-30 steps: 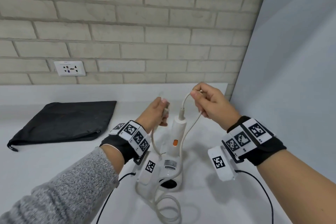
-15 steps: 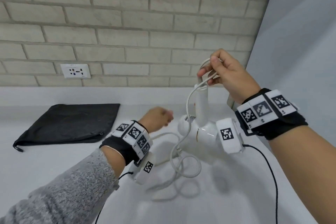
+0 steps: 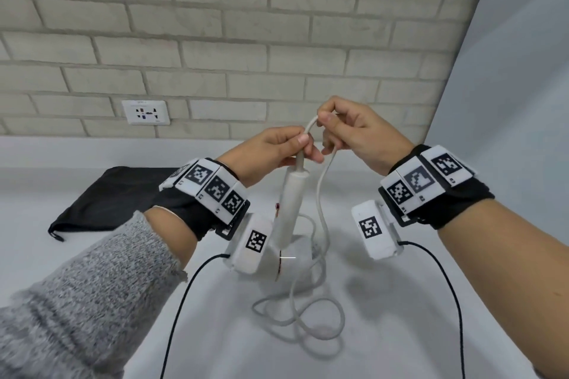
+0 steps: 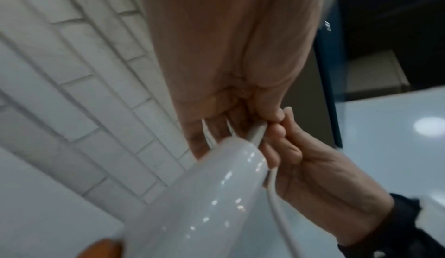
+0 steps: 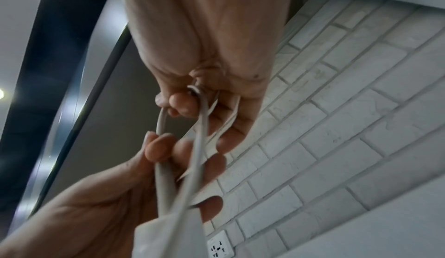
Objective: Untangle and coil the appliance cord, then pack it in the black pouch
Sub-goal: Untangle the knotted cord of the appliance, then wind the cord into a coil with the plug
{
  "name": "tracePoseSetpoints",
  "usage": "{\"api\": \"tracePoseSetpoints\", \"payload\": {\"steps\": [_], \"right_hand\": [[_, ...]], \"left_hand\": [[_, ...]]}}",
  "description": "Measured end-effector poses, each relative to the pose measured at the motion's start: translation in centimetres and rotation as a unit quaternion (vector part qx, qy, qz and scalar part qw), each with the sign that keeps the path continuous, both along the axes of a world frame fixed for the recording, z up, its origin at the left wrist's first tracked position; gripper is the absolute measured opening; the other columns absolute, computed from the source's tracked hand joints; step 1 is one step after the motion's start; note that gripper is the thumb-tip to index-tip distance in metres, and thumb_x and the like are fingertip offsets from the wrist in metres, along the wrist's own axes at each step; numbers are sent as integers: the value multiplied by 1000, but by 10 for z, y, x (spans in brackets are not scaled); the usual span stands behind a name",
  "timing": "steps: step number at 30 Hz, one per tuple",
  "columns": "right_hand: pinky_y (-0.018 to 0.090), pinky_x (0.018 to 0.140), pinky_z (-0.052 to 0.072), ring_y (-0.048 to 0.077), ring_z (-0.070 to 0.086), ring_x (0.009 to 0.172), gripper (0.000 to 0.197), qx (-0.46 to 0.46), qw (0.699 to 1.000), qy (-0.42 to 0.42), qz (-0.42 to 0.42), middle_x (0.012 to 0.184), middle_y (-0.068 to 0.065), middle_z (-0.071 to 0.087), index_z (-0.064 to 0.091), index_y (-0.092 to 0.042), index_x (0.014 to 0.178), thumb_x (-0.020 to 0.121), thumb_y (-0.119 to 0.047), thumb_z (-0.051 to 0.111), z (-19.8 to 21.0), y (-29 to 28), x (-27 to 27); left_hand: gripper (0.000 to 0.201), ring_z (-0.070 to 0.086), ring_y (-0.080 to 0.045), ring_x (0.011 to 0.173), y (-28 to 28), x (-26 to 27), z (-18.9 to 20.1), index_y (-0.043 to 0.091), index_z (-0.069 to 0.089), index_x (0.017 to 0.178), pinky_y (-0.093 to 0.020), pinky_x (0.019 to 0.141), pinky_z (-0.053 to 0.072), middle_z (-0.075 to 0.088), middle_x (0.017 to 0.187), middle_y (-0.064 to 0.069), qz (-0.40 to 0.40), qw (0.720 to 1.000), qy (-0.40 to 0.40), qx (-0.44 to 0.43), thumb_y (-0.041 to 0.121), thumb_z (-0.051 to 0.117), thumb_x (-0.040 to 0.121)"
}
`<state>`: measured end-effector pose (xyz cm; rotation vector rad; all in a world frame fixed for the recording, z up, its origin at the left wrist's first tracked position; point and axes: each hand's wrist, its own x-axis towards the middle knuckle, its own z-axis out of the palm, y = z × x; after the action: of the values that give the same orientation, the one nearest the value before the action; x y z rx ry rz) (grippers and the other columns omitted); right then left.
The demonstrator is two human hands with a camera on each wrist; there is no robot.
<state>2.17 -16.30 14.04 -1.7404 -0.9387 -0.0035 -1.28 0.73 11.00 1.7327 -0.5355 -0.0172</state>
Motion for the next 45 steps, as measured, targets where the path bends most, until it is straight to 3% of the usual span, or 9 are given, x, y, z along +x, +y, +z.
{"api": "tracePoseSetpoints", "payload": {"steps": [8, 14, 20, 27, 29, 34, 38, 42, 45], "right_hand": [[21, 37, 42, 5, 32, 32, 12, -128, 987, 93, 1, 42, -11, 39, 50, -12, 78, 88, -8, 54, -43, -26, 13], [33, 78, 42, 23, 56, 74, 32, -316, 933, 58, -162, 63, 4, 60, 53, -17, 68, 96, -19, 37, -90, -55, 45], [38, 89, 29, 26, 37, 113, 31, -621, 698, -203, -295, 118, 3, 47, 57, -21, 113, 94, -32, 34, -112, -81, 68], [38, 94, 37, 35, 45, 116, 46, -550, 746, 6, -375, 133, 17, 42, 45, -20, 130, 97, -37, 18, -81, -81, 82], [31, 73, 44, 30, 57, 87, 41, -499, 780, 122, -356, 100, 23, 60, 57, -2, 102, 99, -26, 24, -76, -74, 91], [15, 23, 22, 8, 25, 20, 32, 122, 824, 490, -258, 31, 0, 35, 37, -13, 64, 95, -9, 34, -66, -60, 124], [23, 50, 50, 18, 58, 52, 31, 532, 770, 249, -250, 61, 7, 57, 53, -15, 61, 82, 2, 37, -31, -53, 144], [16, 71, 41, -2, 55, 70, 34, 357, 890, -67, -275, 64, -14, 62, 62, -29, 59, 71, -3, 43, -22, -36, 134], [12, 63, 47, -4, 59, 62, 31, -20, 988, -54, -145, 63, -4, 62, 60, -7, 75, 66, 11, 36, -70, -12, 114]], "left_hand": [[30, 49, -9, 48, 42, -6, -2, 9, 45, 70, -24, 66, 43, 50, 48, 9, 104, 979, -22, -175, 13, 32, 97], [37, 42, -7, 45, 73, -6, 5, 13, 49, 63, -16, 52, 39, 45, 45, 9, 175, 962, -47, -203, 12, 33, 97], [37, 40, -7, 46, 115, -6, -7, 16, 50, 63, -14, 52, 38, 42, 47, 10, 237, 949, -51, -202, 15, 35, 96], [33, 39, -5, 42, 124, -6, -15, 11, 46, 66, -13, 50, 37, 43, 43, 11, 277, 946, -21, -169, 14, 35, 97], [34, 39, -6, 43, 121, -4, -17, 11, 46, 65, -13, 49, 37, 42, 43, 11, 284, 944, -9, -166, 14, 35, 97], [35, 39, -6, 42, 111, 0, -25, 12, 47, 65, -13, 49, 37, 43, 42, 11, 291, 940, 14, -178, 13, 35, 97], [33, 38, -5, 43, 96, 2, -31, 11, 47, 66, -14, 50, 36, 42, 41, 11, 283, 942, 29, -180, 13, 35, 97], [33, 38, -5, 41, 81, 7, -34, 11, 47, 65, -13, 47, 35, 42, 40, 11, 297, 932, 37, -203, 13, 37, 96], [33, 38, -5, 43, 73, 7, -36, 11, 49, 65, -13, 46, 35, 43, 41, 11, 308, 925, 39, -218, 13, 39, 96]]}}
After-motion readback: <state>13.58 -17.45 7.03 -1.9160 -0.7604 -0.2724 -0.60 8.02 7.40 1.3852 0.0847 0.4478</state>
